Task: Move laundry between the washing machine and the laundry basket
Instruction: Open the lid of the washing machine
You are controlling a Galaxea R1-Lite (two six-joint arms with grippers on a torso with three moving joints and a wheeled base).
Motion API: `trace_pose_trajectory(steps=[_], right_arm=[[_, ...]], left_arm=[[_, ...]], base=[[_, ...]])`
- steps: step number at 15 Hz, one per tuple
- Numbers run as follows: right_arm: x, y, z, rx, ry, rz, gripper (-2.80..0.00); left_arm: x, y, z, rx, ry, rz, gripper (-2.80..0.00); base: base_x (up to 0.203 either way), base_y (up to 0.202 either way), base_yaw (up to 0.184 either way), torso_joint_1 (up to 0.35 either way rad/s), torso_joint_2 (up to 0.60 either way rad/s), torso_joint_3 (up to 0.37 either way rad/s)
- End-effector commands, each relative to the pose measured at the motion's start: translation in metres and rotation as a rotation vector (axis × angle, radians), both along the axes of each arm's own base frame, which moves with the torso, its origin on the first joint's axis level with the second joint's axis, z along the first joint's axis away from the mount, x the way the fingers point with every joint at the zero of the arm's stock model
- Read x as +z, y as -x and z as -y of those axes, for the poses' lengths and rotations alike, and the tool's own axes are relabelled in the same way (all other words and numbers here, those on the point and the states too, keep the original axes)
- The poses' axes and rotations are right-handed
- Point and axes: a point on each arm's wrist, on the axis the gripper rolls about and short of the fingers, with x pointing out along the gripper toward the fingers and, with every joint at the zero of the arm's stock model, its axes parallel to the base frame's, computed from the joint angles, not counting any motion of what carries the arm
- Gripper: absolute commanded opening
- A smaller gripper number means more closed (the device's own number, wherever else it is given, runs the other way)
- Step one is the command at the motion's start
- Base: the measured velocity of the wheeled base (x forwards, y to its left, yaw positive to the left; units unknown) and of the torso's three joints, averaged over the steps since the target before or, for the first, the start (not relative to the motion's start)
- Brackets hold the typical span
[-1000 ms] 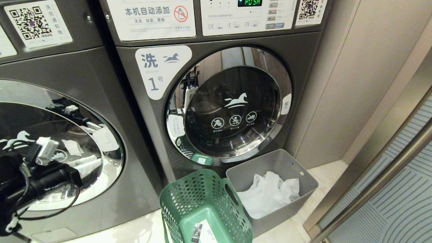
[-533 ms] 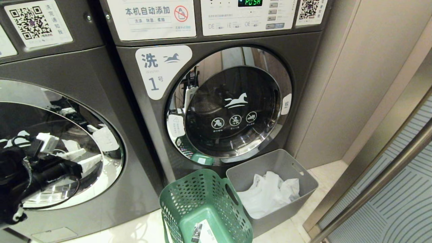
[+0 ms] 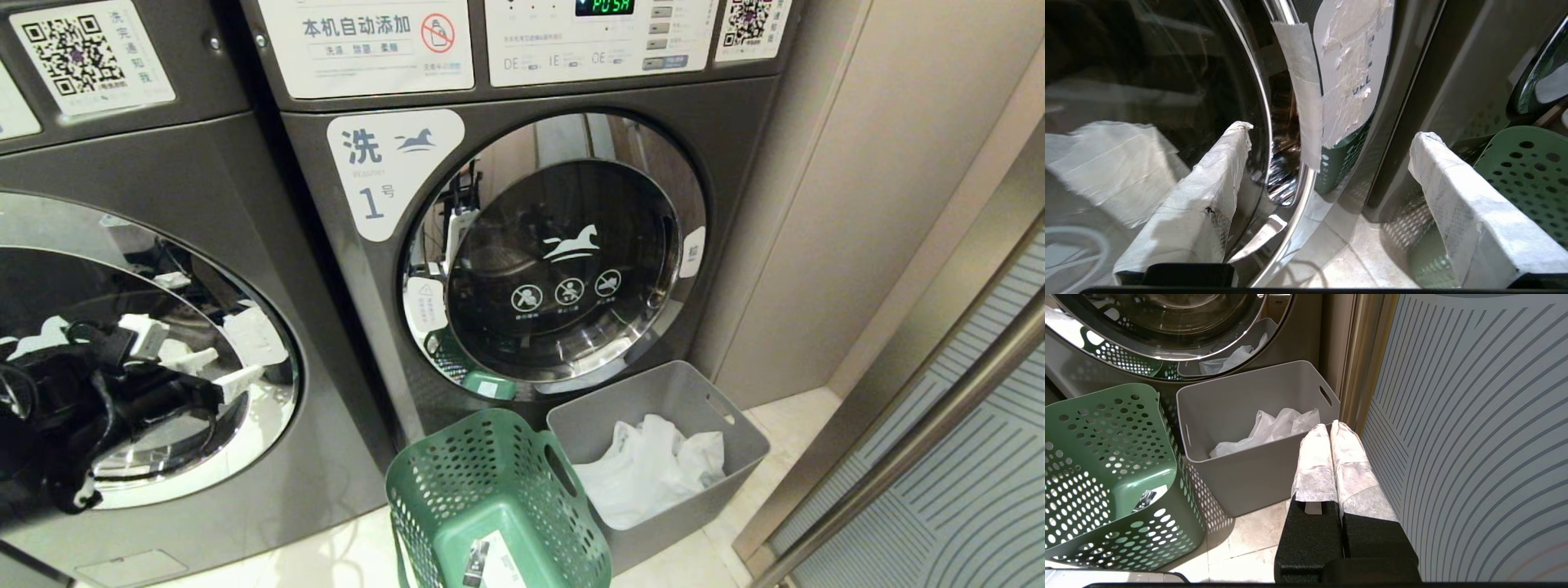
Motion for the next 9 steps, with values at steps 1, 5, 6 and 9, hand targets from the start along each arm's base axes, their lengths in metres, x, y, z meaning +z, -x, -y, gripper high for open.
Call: trace_pose_trajectory(steps=[1,5,6,9], right_arm=[[0.0,0.0,0.0,0.001,0.001,-0.001,-2.8],[0.0,0.0,0.0,0.001,0.001,-0.001,-2.8],[0.0,0.0,0.0,0.001,0.001,-0.001,-2.8],[0.0,0.0,0.0,0.001,0.001,-0.001,-2.8]], left_arm=[[-0.004,-0.011,0.004,-0.019,0.038,0.0,0.0],[-0.003,-0.022,0.003,-0.028,0.053,0.017,0.0],[-0.005,-0.024,0.004,-0.035,0.056,0.013,0.0],[-0.008,-0.028,0.008,-0.072,0.06,0.012,0.0]], base=[[0.0,0.0,0.0,0.0,0.0,0.0],[0.0,0.0,0.0,0.0,0.0,0.0],[0.0,0.0,0.0,0.0,0.0,0.0],[0.0,0.0,0.0,0.0,0.0,0.0]])
